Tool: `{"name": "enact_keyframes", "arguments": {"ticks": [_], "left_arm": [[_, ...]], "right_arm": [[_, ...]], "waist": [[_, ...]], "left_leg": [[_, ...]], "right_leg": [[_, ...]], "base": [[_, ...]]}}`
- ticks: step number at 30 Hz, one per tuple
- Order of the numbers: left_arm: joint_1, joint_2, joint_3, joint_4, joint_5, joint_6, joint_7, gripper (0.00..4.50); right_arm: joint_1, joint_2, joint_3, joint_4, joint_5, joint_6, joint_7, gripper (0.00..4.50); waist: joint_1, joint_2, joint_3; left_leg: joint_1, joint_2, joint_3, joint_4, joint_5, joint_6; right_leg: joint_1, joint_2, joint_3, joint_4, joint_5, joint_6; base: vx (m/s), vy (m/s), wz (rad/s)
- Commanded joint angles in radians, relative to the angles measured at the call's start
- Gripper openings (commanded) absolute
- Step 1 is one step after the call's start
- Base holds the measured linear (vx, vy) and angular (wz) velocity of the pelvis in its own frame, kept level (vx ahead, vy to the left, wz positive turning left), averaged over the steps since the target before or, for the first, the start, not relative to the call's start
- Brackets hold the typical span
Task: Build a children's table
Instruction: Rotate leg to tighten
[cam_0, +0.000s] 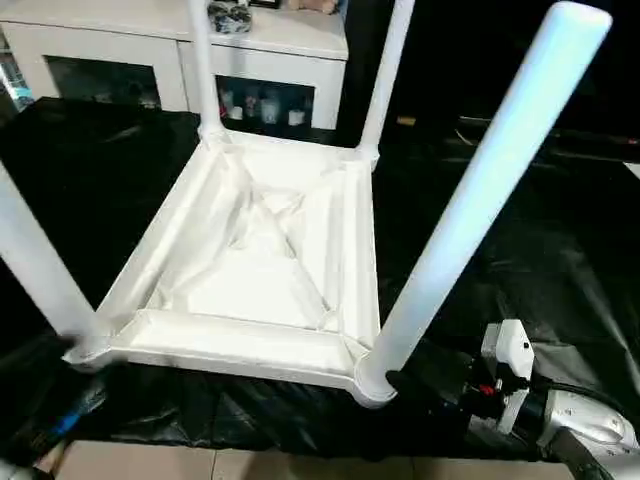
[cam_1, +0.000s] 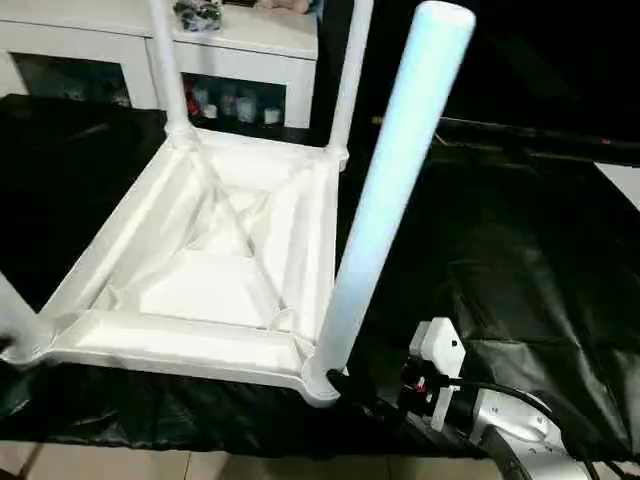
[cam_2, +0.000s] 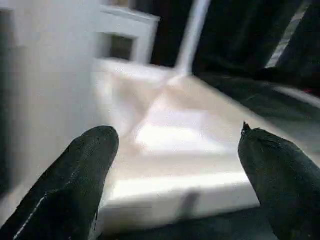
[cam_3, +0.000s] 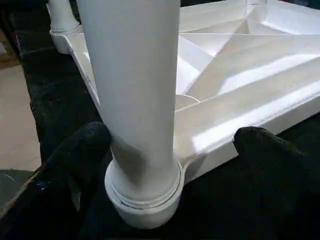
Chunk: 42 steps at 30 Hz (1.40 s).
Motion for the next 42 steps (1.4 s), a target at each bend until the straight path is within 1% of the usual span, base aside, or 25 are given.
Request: {"name": "enact_keyframes", "arguments": {"ticks": [1,2,5,6,13,16,17,18,20,23,24,25,26,27,28,31,32,34,35,36,38,39,40,41,42], "left_arm": [[-0.011,0.007,-0.058,-0.059,-0.016,0.061,0.018,4.45],[-0.020,0.006,-0.082,-0.071,-0.017,0.077,0.016,4.45],[-0.031,0.005,-0.100,-0.070,-0.011,0.081,0.016,4.45],[-0.036,-0.003,-0.092,-0.061,-0.012,0.076,0.029,4.45],[-0.034,-0.001,-0.053,-0.060,-0.001,0.080,0.061,4.45],[0.020,-0.002,-0.046,-0.078,0.001,0.082,0.046,4.45],[0.046,-0.005,-0.045,-0.090,-0.009,0.081,0.032,4.45],[0.081,-0.019,-0.031,-0.109,-0.017,0.064,0.025,4.45],[0.105,-0.027,-0.005,-0.109,-0.017,0.048,0.028,4.45],[0.138,-0.026,0.033,-0.101,-0.012,0.036,0.022,4.45],[0.153,-0.023,0.052,-0.108,-0.018,0.039,0.021,4.45],[0.154,-0.022,0.054,-0.108,-0.018,0.040,0.021,4.45],[0.161,-0.019,0.066,-0.113,-0.022,0.042,0.022,4.45],[0.168,-0.016,0.086,-0.120,-0.030,0.046,0.025,4.45],[0.184,-0.004,0.134,-0.130,-0.044,0.042,0.038,4.45],[0.189,0.006,0.179,-0.127,-0.054,0.040,0.054,4.45],[0.188,0.010,0.190,-0.124,-0.053,0.039,0.059,4.45],[0.174,0.017,0.207,-0.112,-0.039,0.033,0.066,4.45],[0.151,0.024,0.213,-0.098,-0.037,0.034,0.076,4.45],[0.125,0.035,0.212,-0.085,-0.033,0.038,0.084,4.45],[0.069,0.055,0.188,-0.063,-0.016,0.043,0.092,4.45],[0.028,0.071,0.168,-0.044,-0.003,0.048,0.094,4.45],[0.004,0.079,0.157,-0.032,0.001,0.051,0.093,4.45],[-0.028,0.088,0.142,-0.014,0.006,0.058,0.094,4.45],[-0.052,0.095,0.131,0.000,0.010,0.063,0.094,4.45]], "right_arm": [[-0.014,0.000,-0.008,0.006,-0.007,-0.017,-0.014,4.50],[-0.012,0.001,-0.006,0.004,-0.008,-0.017,-0.015,4.50],[-0.008,0.002,-0.005,0.000,-0.012,-0.021,-0.020,4.50],[-0.006,0.003,-0.006,-0.002,-0.010,-0.021,-0.022,4.50],[0.002,0.003,-0.008,-0.001,-0.013,-0.028,-0.026,4.50],[0.001,0.004,-0.008,0.002,-0.015,-0.032,-0.031,4.50],[0.000,0.004,-0.008,0.004,-0.015,-0.032,-0.031,4.50],[-0.002,0.003,-0.010,0.009,-0.016,-0.035,-0.030,4.50],[-0.009,0.004,-0.011,0.016,-0.016,-0.035,-0.029,4.50],[-0.021,0.006,-0.007,0.027,-0.019,-0.035,-0.029,4.50],[-0.029,0.009,-0.004,0.032,-0.019,-0.034,-0.028,4.50],[-0.030,0.009,-0.004,0.033,-0.019,-0.034,-0.028,4.50],[-0.036,0.012,-0.002,0.038,-0.020,-0.035,-0.028,4.50],[-0.046,0.016,0.000,0.047,-0.020,-0.036,-0.028,4.50],[-0.064,0.027,0.007,0.065,-0.022,-0.040,-0.029,4.50],[-0.072,0.035,0.015,0.074,-0.028,-0.046,-0.030,4.50],[-0.072,0.038,0.018,0.074,-0.029,-0.047,-0.031,4.50],[-0.072,0.044,0.022,0.077,-0.030,-0.052,-0.034,4.50],[-0.070,0.051,0.023,0.079,-0.033,-0.058,-0.041,4.50],[-0.069,0.058,0.023,0.080,-0.037,-0.063,-0.050,4.50],[-0.057,0.066,0.024,0.074,-0.042,-0.071,-0.060,4.50],[-0.050,0.072,0.025,0.067,-0.044,-0.074,-0.069,4.50],[-0.047,0.076,0.025,0.064,-0.046,-0.075,-0.075,4.50],[-0.043,0.081,0.024,0.060,-0.048,-0.077,-0.082,4.50],[-0.040,0.084,0.024,0.058,-0.049,-0.079,-0.088,4.50]], "waist": [[0.001,0.028,-0.015],[0.001,0.030,-0.015],[-0.005,0.024,-0.019],[-0.008,0.030,-0.020],[-0.006,0.030,-0.019],[-0.005,0.029,-0.016],[-0.006,0.025,-0.016],[-0.005,0.015,-0.016],[-0.006,0.020,-0.013],[-0.005,0.018,-0.009],[0.002,-0.010,-0.006],[0.003,-0.003,-0.004],[0.004,-0.002,-0.002],[0.003,-0.009,-0.002],[0.004,-0.003,-0.001],[0.001,0.001,0.001],[0.001,-0.003,0.002],[0.002,0.004,0.003],[0.006,0.016,0.002],[0.009,0.019,-0.002],[0.018,0.020,-0.003],[0.029,0.043,-0.006],[0.032,0.049,-0.008],[0.034,0.052,-0.009],[0.036,0.046,-0.014]], "left_leg": [[-0.008,0.047,-0.015,-0.101,-0.353,-0.001],[-0.007,0.046,-0.014,-0.100,-0.347,-0.003],[-0.013,0.044,-0.014,-0.098,-0.324,0.000],[-0.010,0.043,-0.012,-0.095,-0.323,0.001],[-0.007,0.043,-0.012,-0.095,-0.345,0.004],[-0.009,0.043,-0.014,-0.097,-0.361,0.003],[-0.009,0.044,-0.014,-0.096,-0.362,0.004],[-0.010,0.046,-0.015,-0.098,-0.360,0.010],[-0.009,0.046,-0.014,-0.098,-0.372,0.009],[-0.005,0.044,-0.014,-0.098,-0.410,0.003],[-0.006,0.042,-0.017,-0.096,-0.419,0.007],[-0.004,0.044,-0.019,-0.098,-0.424,0.005],[-0.005,0.044,-0.022,-0.099,-0.427,0.001],[-0.005,0.044,-0.023,-0.100,-0.433,-0.002],[-0.003,0.044,-0.025,-0.102,-0.449,-0.011],[-0.002,0.043,-0.031,-0.106,-0.500,-0.027],[0.004,0.042,-0.030,-0.105,-0.516,-0.026],[0.006,0.043,-0.031,-0.108,-0.533,-0.028],[0.008,0.044,-0.032,-0.111,-0.539,-0.033],[0.015,0.042,-0.027,-0.108,-0.538,-0.034],[0.014,0.041,-0.025,-0.109,-0.518,-0.026],[0.017,0.042,-0.023,-0.112,-0.491,-0.028],[0.019,0.041,-0.022,-0.110,-0.483,-0.029],[0.012,0.039,-0.022,-0.110,-0.462,-0.025],[0.013,0.038,-0.018,-0.107,-0.444,-0.022]], "right_leg": [[0.015,-0.055,0.052,-0.084,-0.282,-0.144],[0.014,-0.055,0.052,-0.085,-0.286,-0.141],[0.019,-0.054,0.053,-0.083,-0.284,-0.130],[0.015,-0.051,0.054,-0.084,-0.271,-0.133],[0.013,-0.048,0.053,-0.086,-0.289,-0.136],[0.014,-0.051,0.054,-0.089,-0.327,-0.125],[0.013,-0.050,0.054,-0.090,-0.332,-0.122],[0.012,-0.053,0.056,-0.091,-0.355,-0.115],[0.007,-0.051,0.057,-0.095,-0.365,-0.115],[0.001,-0.050,0.056,-0.101,-0.417,-0.099],[-0.001,-0.057,0.059,-0.109,-0.515,-0.068],[-0.005,-0.060,0.059,-0.109,-0.535,-0.062],[-0.006,-0.061,0.058,-0.112,-0.562,-0.052],[-0.006,-0.060,0.057,-0.114,-0.570,-0.048],[-0.008,-0.059,0.056,-0.115,-0.571,-0.045],[-0.008,-0.056,0.050,-0.116,-0.557,-0.046],[-0.013,-0.054,0.051,-0.118,-0.554,-0.047],[-0.013,-0.053,0.051,-0.119,-0.538,-0.051],[-0.011,-0.052,0.050,-0.117,-0.507,-0.059],[-0.013,-0.049,0.051,-0.115,-0.459,-0.069],[-0.010,-0.046,0.054,-0.108,-0.412,-0.080],[-0.007,-0.045,0.055,-0.101,-0.340,-0.098],[-0.006,-0.044,0.055,-0.097,-0.309,-0.108],[0.000,-0.044,0.056,-0.091,-0.280,-0.115],[0.002,-0.045,0.057,-0.090,-0.262,-0.121]], "base": [[0.000,0.000,0.00],[0.000,0.000,0.00],[0.000,0.000,0.00],[0.000,0.000,0.00],[0.000,0.000,0.00],[0.000,0.000,0.00],[0.000,0.000,0.00],[0.000,0.000,0.00],[0.000,0.000,0.00],[0.000,0.000,0.00],[0.000,0.000,0.00],[0.000,0.000,0.00],[0.000,0.000,0.00],[0.000,0.000,0.00],[0.000,0.000,0.00],[0.000,0.000,0.00],[0.000,0.000,0.00],[0.000,0.000,0.00],[0.000,0.000,0.00],[0.000,0.000,0.00],[0.000,0.000,0.00],[0.000,0.000,0.00],[0.000,0.000,0.00],[0.000,0.000,0.00],[0.000,0.000,0.00]]}}
